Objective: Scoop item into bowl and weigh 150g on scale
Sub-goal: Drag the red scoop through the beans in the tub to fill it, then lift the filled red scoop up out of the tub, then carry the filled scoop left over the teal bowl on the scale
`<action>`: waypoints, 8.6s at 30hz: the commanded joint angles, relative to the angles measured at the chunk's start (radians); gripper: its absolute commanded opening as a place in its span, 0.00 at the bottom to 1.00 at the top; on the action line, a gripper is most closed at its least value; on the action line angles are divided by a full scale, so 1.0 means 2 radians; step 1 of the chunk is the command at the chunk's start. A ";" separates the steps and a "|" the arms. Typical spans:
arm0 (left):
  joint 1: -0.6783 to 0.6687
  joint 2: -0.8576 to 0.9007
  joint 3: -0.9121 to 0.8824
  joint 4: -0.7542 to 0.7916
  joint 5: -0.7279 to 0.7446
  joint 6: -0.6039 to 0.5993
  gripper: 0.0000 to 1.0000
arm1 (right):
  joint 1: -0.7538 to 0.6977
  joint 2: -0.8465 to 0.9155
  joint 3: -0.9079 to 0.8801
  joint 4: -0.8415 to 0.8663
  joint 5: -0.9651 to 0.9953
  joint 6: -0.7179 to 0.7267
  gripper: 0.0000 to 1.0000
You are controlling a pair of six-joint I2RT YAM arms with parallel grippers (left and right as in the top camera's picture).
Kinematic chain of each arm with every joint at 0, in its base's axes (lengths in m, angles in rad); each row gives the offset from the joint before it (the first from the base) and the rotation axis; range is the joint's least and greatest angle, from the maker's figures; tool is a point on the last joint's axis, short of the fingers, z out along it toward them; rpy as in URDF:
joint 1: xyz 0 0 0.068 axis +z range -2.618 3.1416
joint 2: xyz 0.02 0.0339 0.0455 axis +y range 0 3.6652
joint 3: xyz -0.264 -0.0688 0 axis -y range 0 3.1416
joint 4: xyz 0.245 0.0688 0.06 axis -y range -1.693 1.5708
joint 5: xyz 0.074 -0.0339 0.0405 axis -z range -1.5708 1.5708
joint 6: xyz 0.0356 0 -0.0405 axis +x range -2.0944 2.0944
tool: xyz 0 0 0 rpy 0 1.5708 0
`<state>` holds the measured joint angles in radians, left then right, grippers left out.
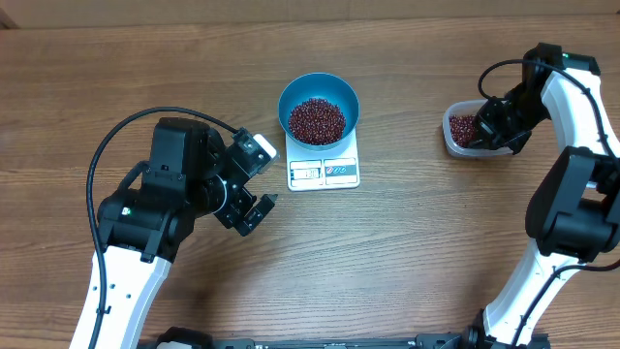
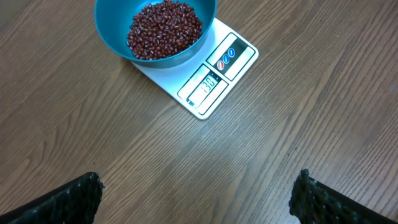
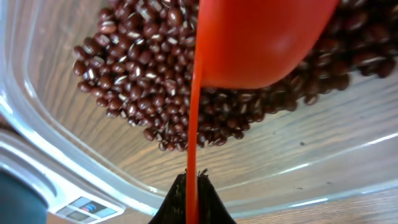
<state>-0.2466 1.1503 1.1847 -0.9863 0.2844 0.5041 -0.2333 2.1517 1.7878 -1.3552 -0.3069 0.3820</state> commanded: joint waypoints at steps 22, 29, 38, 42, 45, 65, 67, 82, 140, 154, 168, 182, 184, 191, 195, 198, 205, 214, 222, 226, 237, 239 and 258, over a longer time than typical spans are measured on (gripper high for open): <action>0.002 0.001 0.011 0.002 0.000 -0.005 1.00 | 0.004 0.009 0.010 -0.023 -0.158 -0.105 0.04; 0.002 0.001 0.011 0.002 0.000 -0.005 1.00 | 0.002 0.009 0.010 -0.051 -0.158 -0.156 0.04; 0.002 0.001 0.011 0.002 0.000 -0.005 1.00 | -0.020 0.009 0.009 -0.055 -0.158 -0.157 0.04; 0.002 0.001 0.011 0.002 0.000 -0.005 1.00 | -0.025 0.009 0.009 -0.060 -0.156 -0.184 0.04; 0.002 0.001 0.011 0.002 0.000 -0.005 1.00 | -0.024 0.009 0.009 -0.071 -0.157 -0.184 0.04; 0.002 0.001 0.011 0.002 0.000 -0.005 1.00 | -0.025 0.009 0.014 -0.059 -0.037 -0.143 0.04; 0.002 0.001 0.011 0.002 0.000 -0.005 1.00 | -0.025 0.009 0.015 -0.055 -0.037 -0.137 0.04; 0.002 0.001 0.011 0.002 0.000 -0.005 1.00 | 0.028 0.023 0.014 -0.055 -0.023 -0.130 0.04; 0.002 0.001 0.011 0.002 0.000 -0.005 1.00 | -0.110 0.047 -0.004 -0.170 -0.323 -0.467 0.04; 0.002 0.001 0.011 0.002 0.000 -0.005 1.00 | -0.076 0.047 -0.004 -0.170 -0.360 -0.465 0.04; 0.002 0.001 0.011 0.002 0.000 -0.005 1.00 | -0.019 0.046 -0.003 -0.170 -0.398 -0.467 0.04; 0.002 0.001 0.011 0.002 0.000 -0.005 1.00 | 0.048 0.022 0.007 -0.170 -0.448 -0.467 0.04; 0.002 0.001 0.011 0.002 0.000 -0.005 1.00 | 0.054 0.008 0.007 -0.170 -0.465 -0.467 0.04; 0.002 0.001 0.011 0.002 0.000 -0.005 1.00 | 0.068 -0.010 0.007 -0.170 -0.493 -0.467 0.04; 0.002 0.001 0.011 0.002 0.000 -0.005 1.00 | 0.076 -0.010 0.007 -0.170 -0.495 -0.467 0.04; 0.002 0.001 0.011 0.002 0.000 -0.005 1.00 | 0.082 -0.010 0.007 -0.169 -0.496 -0.467 0.04; 0.002 0.001 0.011 0.002 0.000 -0.005 1.00 | 0.105 -0.010 0.007 -0.157 -0.521 -0.467 0.04; 0.002 0.001 0.011 0.002 0.000 -0.005 1.00 | 0.130 -0.010 0.015 -0.134 -0.534 -0.448 0.04; 0.002 0.001 0.011 0.002 0.000 -0.005 1.00 | 0.146 -0.010 0.027 -0.059 -0.515 -0.348 0.04; 0.002 0.001 0.011 0.002 0.000 -0.005 1.00 | 0.156 -0.010 0.027 -0.036 -0.514 -0.326 0.04; 0.002 0.001 0.011 0.002 0.000 -0.005 1.00 | 0.166 -0.010 0.055 -0.023 -0.459 -0.280 0.04; 0.002 0.001 0.011 0.002 0.000 -0.005 1.00 | 0.166 -0.010 0.067 -0.033 -0.450 -0.280 0.04; 0.002 0.001 0.011 0.002 0.000 -0.005 1.00 | 0.167 -0.010 0.079 -0.068 -0.413 -0.281 0.04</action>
<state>-0.2466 1.1503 1.1847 -0.9863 0.2844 0.5041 0.0990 2.1666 1.9171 -1.4929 -1.1442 -0.1764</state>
